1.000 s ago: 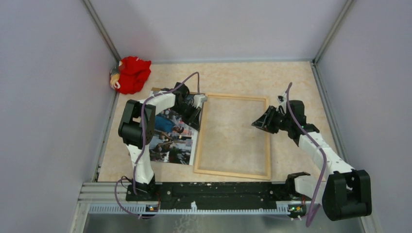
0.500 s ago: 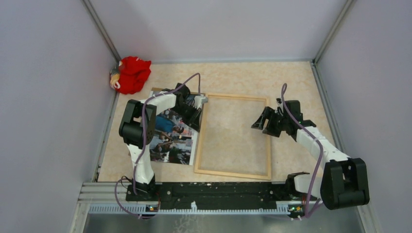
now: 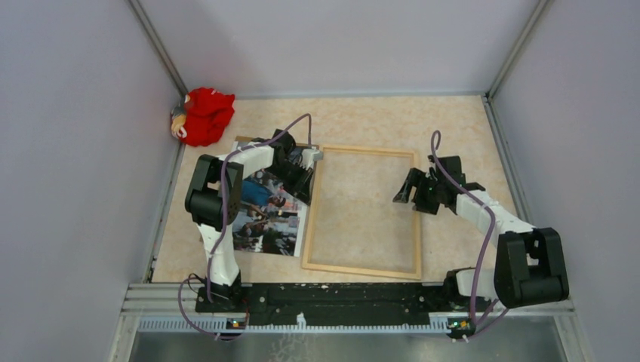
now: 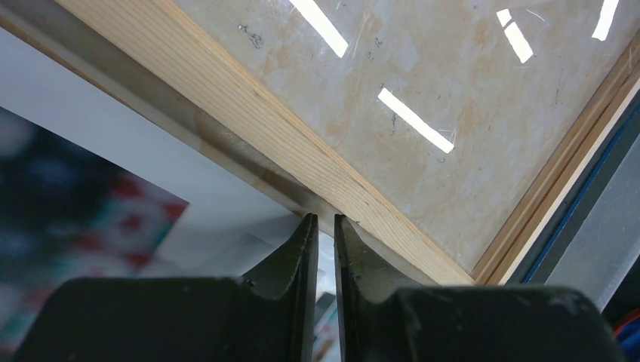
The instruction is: Put the photo into the frame
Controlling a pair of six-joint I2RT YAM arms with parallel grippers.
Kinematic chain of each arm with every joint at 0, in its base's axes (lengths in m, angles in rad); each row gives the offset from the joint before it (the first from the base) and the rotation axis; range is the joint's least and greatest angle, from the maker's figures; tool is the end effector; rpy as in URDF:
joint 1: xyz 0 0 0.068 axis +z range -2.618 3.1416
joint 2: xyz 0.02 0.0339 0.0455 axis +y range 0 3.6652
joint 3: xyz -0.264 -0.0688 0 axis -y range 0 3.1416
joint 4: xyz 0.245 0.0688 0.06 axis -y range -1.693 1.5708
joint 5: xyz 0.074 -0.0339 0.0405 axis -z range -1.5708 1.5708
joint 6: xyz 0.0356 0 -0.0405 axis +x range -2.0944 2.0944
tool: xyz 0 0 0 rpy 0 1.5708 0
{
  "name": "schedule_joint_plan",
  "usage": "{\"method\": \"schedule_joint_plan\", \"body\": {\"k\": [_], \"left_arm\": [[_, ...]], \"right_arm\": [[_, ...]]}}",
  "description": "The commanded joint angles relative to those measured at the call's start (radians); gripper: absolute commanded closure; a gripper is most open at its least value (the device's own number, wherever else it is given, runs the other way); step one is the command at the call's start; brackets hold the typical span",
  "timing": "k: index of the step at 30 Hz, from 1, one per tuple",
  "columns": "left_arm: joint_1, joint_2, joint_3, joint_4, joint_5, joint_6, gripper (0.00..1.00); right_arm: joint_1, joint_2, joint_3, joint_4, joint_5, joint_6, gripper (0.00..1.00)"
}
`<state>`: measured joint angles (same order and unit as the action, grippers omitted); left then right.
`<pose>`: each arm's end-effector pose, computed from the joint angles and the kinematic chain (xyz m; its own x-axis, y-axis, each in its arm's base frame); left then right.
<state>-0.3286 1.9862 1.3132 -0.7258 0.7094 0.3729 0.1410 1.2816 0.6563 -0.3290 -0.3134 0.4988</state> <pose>0.3454 -0.1423 0.1497 -0.7408 0.5446 -0.3932 0.6660 0.5195 -0.5353 0.2369 0.0447 0.1838 -0.8578 0.3379 -0.3874 0.1141 0.8599 0.4975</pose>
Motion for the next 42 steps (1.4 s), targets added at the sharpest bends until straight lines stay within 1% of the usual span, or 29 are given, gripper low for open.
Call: {"method": "schedule_joint_plan", "body": {"k": [1, 11, 20, 30, 34, 42], "left_arm": [[-0.008, 0.005, -0.004, 0.002, 0.007, 0.014, 0.80], [-0.008, 0.006, -0.003, 0.001, 0.004, 0.014, 0.80], [-0.009, 0.010, 0.000, 0.000, 0.007, 0.014, 0.80], [-0.011, 0.019, 0.001, 0.014, 0.013, 0.001, 0.80], [-0.018, 0.030, 0.006, 0.017, 0.012, -0.002, 0.80], [-0.020, 0.027, 0.010, 0.017, 0.010, -0.002, 0.80]], "right_arm": [[0.007, 0.016, 0.053, 0.022, 0.053, -0.024, 0.26], [0.007, 0.022, 0.075, 0.002, 0.097, -0.030, 0.26], [0.011, 0.020, 0.061, 0.007, 0.067, -0.028, 0.26], [0.071, 0.016, 0.052, 0.051, 0.025, 0.030, 0.27], [0.107, 0.032, 0.072, 0.057, 0.030, 0.048, 0.27], [0.129, 0.064, 0.101, 0.049, 0.054, 0.046, 0.28]]}}
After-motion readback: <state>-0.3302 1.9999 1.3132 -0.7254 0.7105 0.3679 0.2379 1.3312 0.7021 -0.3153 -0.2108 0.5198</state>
